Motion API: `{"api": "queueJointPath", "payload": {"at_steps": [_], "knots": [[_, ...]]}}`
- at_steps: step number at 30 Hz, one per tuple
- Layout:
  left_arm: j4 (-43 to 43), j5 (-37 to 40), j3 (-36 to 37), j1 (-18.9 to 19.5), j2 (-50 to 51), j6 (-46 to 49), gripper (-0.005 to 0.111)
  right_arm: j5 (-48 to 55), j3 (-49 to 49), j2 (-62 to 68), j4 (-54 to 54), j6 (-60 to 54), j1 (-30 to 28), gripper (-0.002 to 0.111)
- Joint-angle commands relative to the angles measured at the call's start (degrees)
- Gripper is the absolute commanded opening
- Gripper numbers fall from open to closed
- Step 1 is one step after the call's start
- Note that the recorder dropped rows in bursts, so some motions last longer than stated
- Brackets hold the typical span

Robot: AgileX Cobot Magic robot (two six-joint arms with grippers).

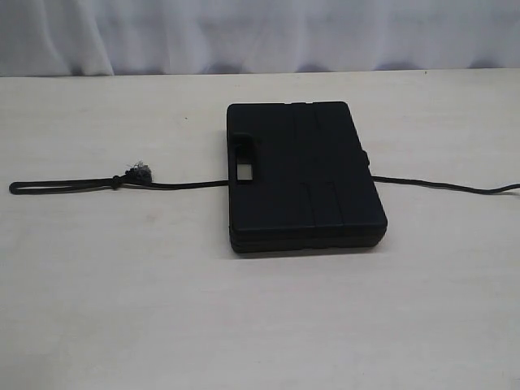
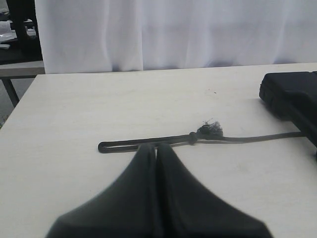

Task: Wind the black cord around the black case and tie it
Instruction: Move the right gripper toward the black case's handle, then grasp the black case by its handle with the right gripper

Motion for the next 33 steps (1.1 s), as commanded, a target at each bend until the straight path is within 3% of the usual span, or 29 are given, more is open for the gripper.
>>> {"api": "queueJointPath", "payload": {"at_steps": [1,3,5,8,10,12,13,16,18,21,27,33], "knots": [[-0.2,-0.2,0.1,0.0,-0.2,-0.3,0.000,19.4,-10.7,12.5,6.2,-8.9,-0.1,0.059],[-0.2,-0.2,0.1,0.0,-0.2,-0.3,0.000,26.1,-14.8,21.0,14.8,-16.2,-0.1,0.059],[-0.2,-0.2,0.1,0.0,-0.2,-0.3,0.000,32.0,-17.0,30.1,30.2,-29.2,-0.1,0.058],[-0.2,-0.2,0.1,0.0,-0.2,-0.3,0.000,35.1,-17.0,41.6,49.3,-42.3,0.4,0.057],[-0.2,-0.2,0.1,0.0,-0.2,-0.3,0.000,35.6,-17.0,49.8,55.2,-48.9,7.2,0.053],[-0.2,-0.2,0.1,0.0,-0.2,-0.3,0.000,25.9,-17.8,56.9,47.3,-46.6,18.4,0.053],[-0.2,-0.2,0.1,0.0,-0.2,-0.3,0.000,21.9,-19.3,60.6,39.7,-39.7,22.8,0.053],[-0.2,-0.2,0.1,0.0,-0.2,-0.3,0.000,19.6,-26.4,68.6,21.7,-19.6,28.3,0.053],[-0.2,-0.2,0.1,0.0,-0.2,-0.3,0.000,21.5,-32.9,74.5,11.4,-9.8,30.3,0.053],[-0.2,-0.2,0.1,0.0,-0.2,-0.3,0.000,27.5,-42.2,83.4,5.1,-2.3,31.2,0.053],[-0.2,-0.2,0.1,0.0,-0.2,-0.3,0.000,33.8,-55.9,97.9,5.3,-1.4,31.2,0.053],[-0.2,-0.2,0.1,0.0,-0.2,-0.3,0.000,33.9,-61.9,107.4,5.5,0.1,31.2,0.053]]}}
